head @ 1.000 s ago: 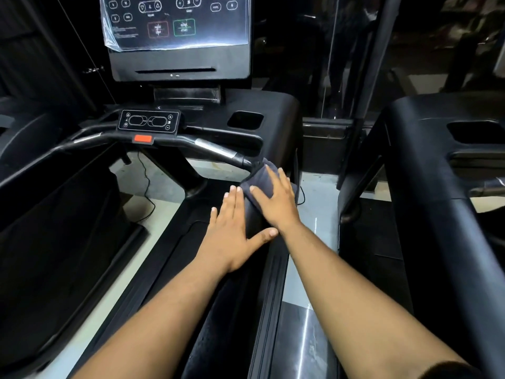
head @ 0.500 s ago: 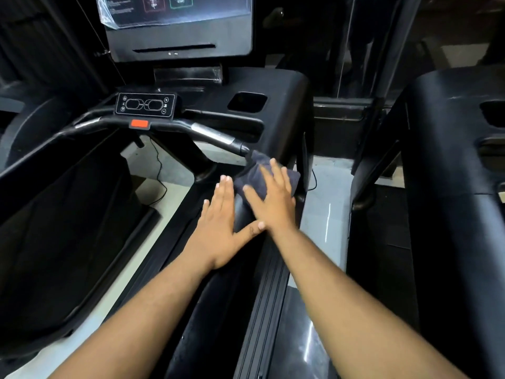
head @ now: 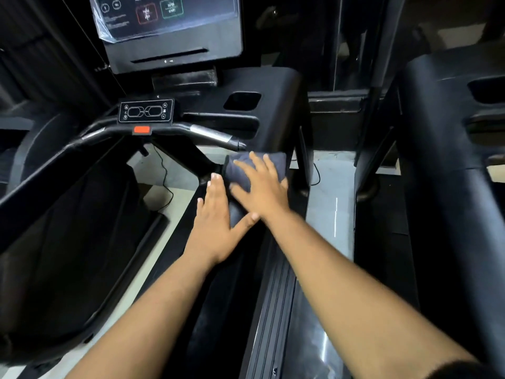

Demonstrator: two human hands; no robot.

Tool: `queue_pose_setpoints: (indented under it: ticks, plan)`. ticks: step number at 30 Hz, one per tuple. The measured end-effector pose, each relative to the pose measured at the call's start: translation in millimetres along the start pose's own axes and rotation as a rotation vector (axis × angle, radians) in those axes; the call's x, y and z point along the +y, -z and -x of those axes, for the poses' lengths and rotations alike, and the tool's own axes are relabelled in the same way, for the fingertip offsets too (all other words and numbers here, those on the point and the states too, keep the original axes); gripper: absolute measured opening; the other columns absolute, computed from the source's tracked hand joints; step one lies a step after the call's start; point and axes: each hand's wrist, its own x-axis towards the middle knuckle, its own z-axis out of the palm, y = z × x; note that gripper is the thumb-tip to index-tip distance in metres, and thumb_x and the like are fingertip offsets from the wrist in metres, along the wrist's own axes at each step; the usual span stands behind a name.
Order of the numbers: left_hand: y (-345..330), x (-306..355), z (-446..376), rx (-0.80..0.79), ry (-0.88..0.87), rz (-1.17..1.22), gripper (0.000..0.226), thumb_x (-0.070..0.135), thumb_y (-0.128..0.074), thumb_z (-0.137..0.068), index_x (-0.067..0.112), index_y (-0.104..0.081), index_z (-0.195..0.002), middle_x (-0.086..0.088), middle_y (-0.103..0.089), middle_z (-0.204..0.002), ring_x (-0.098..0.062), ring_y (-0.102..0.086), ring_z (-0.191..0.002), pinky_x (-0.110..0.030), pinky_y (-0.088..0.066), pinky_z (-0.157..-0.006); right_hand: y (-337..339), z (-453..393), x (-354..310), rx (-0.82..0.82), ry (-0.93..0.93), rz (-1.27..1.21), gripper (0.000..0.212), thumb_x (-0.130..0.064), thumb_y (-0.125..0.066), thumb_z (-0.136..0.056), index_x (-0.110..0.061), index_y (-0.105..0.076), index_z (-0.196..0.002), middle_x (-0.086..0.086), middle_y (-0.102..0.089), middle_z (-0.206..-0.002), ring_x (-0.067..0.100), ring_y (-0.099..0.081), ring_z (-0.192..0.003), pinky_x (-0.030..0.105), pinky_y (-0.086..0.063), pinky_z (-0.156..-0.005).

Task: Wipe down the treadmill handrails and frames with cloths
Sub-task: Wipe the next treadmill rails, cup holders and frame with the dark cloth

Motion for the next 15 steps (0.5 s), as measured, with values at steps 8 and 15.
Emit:
queue_pose_setpoints:
  ticks: [8, 15]
  plan:
    - [0, -20, 51, -0.028, 0.039, -0.031, 0.135, 0.104, -0.015, -0.066, 0.014, 0.011, -0.163, -0.004, 0.009, -0.172, -0.014, 0.009, -0.158, -0.047, -0.002, -0.129, -6, 45, 6, -0.022, -0.015, -0.147, 0.078, -0.076, -0.055, -0.084, -0.057, -0.023, -0.153, -0.017, -0.005, -0.171, 0.009, 0.007, -0.157, 0.073, -0.018, -0.115]
    - [2, -19, 82, -0.036, -0.001, -0.141, 0.123, 0.095, -0.024, -0.077, 0.015, 0.014, -0.162, -0.001, 0.015, -0.171, -0.014, 0.012, -0.158, -0.044, 0.0, -0.129, -32, 111, -26, 0.07, -0.012, -0.13, 0.072, -0.07, -0.047, -0.085, -0.059, -0.022, -0.151, -0.016, -0.011, -0.17, 0.008, 0.005, -0.157, 0.062, -0.023, -0.113]
